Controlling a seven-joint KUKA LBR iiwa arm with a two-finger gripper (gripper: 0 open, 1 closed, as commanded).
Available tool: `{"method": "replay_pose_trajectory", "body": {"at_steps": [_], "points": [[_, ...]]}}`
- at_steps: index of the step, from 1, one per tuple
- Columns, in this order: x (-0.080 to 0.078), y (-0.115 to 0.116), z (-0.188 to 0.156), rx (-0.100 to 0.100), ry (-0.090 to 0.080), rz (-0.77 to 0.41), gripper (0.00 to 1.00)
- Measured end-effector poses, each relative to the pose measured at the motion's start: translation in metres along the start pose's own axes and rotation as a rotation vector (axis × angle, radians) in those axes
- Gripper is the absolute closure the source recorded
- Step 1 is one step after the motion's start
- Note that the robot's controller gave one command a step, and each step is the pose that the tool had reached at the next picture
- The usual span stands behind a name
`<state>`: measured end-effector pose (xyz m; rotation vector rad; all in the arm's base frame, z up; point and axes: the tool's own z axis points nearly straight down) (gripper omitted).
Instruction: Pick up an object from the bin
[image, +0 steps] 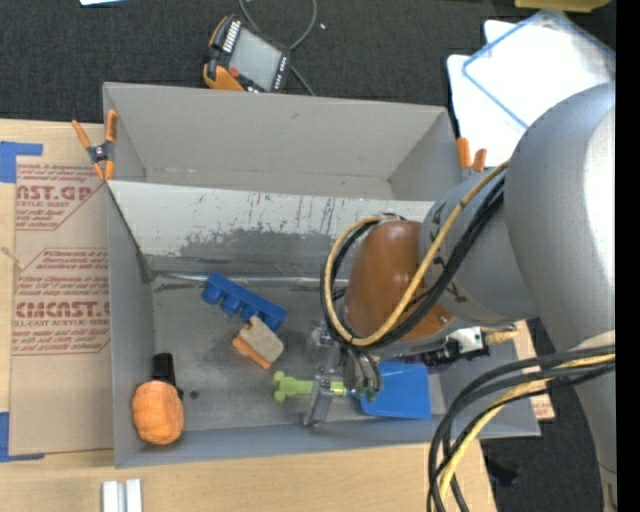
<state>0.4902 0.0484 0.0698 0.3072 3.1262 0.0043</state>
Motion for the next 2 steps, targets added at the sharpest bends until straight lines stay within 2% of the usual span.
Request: {"method": "replay_pose_trajectory", "body": {"at_steps": [1, 2], "points": [[-0.0027, 0.0012, -0.0003, -0.001, -0.002, -0.040, 1.00], [-0.0027, 0.0012, -0.0003, -0.001, -0.002, -0.040, 1.00]]}}
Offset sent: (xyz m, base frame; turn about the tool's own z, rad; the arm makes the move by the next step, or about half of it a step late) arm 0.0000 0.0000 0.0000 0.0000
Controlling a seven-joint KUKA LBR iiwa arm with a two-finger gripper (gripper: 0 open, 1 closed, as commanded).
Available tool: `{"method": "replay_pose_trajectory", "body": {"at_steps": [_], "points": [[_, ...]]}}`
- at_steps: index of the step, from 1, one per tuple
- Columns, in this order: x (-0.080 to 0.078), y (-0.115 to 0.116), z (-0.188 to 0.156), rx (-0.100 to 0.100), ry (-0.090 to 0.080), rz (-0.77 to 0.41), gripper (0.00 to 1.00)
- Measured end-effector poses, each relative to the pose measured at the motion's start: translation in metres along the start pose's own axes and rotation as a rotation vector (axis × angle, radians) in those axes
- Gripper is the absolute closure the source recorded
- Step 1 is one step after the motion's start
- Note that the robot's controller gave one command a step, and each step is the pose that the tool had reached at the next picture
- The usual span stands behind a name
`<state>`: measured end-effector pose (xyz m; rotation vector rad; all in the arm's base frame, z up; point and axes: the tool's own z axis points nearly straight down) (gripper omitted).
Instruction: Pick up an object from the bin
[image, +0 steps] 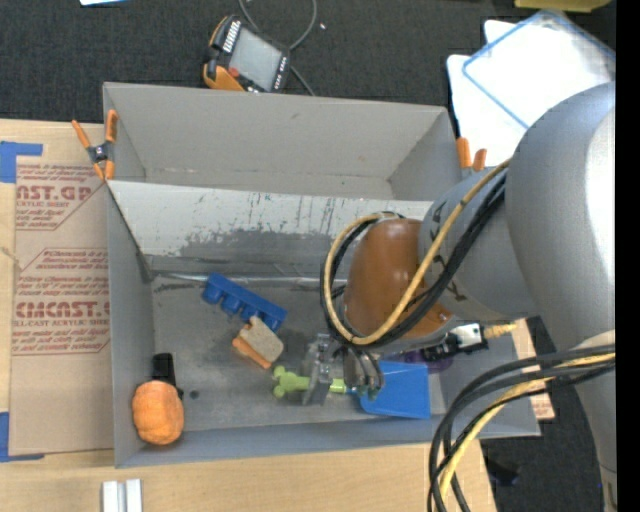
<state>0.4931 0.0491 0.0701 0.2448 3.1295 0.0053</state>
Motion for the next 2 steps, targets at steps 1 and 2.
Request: {"method": "replay_pose_trajectory", "body": {"at_steps": [1, 2], "points": [[0.004, -0.001, -0.046, -0.001, -0.002, -0.015, 1.00], [0.003, -0.001, -0.114, 0.000, 0.004, -0.018, 1.00]]}}
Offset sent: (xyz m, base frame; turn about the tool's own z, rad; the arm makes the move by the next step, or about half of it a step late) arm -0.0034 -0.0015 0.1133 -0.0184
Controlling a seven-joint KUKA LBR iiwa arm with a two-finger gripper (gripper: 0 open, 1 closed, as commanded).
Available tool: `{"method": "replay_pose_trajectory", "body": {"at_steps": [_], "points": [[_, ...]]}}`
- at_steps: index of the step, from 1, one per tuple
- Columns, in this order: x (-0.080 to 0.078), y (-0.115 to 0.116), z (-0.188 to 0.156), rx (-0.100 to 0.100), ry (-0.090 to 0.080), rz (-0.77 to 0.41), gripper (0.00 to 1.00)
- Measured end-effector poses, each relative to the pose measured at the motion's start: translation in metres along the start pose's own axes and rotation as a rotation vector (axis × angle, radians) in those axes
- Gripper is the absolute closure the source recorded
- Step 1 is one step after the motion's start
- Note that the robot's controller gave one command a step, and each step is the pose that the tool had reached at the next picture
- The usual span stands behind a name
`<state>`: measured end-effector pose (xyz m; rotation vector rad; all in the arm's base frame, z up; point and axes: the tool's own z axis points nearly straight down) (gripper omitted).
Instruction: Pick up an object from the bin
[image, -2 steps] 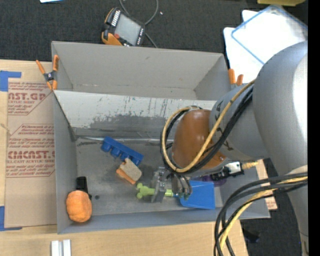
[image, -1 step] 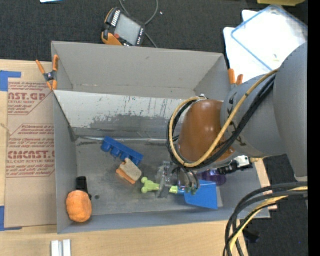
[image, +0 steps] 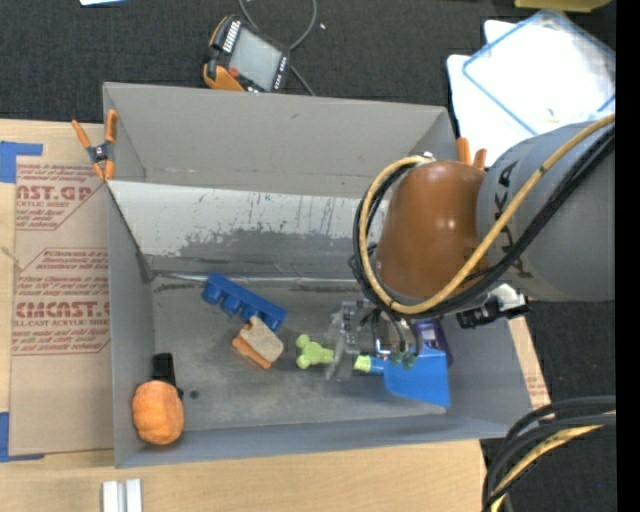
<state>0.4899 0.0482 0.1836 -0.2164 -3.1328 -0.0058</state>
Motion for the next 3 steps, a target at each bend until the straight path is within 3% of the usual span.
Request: {"method": "replay_pose_trajectory", "body": {"at_steps": [1, 2, 3], "points": [[0.009, 0.014, -0.120, 0.000, 0.004, 0.026, 1.00], [0.003, 0.010, -0.095, -0.002, -0.007, 0.019, 1.00], [-0.053, -0.027, -0.055, -0.004, -0.013, 0.215, 1.00]]}}
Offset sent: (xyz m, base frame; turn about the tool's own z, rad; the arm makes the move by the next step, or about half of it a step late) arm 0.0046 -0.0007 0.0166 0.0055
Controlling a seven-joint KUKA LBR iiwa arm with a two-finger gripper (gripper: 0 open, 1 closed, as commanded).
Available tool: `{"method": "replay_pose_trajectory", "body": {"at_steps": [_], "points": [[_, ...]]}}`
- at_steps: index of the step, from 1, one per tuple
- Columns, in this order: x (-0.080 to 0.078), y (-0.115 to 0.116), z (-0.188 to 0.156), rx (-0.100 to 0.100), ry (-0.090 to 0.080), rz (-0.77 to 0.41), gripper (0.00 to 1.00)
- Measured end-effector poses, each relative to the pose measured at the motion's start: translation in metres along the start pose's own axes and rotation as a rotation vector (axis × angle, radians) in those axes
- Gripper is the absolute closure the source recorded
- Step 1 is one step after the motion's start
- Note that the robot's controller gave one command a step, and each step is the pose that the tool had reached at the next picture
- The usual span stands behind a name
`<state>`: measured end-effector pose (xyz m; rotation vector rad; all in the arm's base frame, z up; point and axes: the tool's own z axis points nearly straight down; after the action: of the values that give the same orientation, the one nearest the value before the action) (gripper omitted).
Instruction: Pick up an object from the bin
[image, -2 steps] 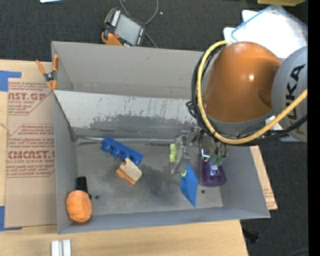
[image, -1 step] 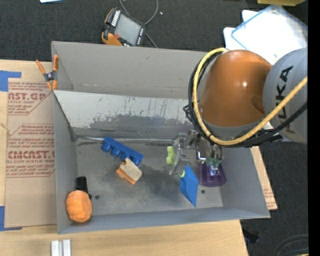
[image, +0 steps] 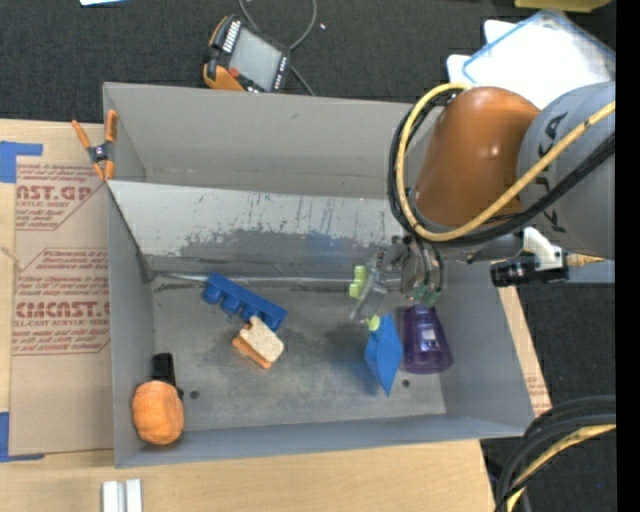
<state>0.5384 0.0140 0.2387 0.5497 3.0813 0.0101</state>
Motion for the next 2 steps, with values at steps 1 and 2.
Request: {"method": "replay_pose_trajectory", "body": {"at_steps": [1, 2], "points": [[0.004, 0.003, 0.001, 0.000, 0.000, -0.026, 1.00], [-0.007, 0.001, -0.085, -0.001, 0.000, 0.006, 1.00]]}}
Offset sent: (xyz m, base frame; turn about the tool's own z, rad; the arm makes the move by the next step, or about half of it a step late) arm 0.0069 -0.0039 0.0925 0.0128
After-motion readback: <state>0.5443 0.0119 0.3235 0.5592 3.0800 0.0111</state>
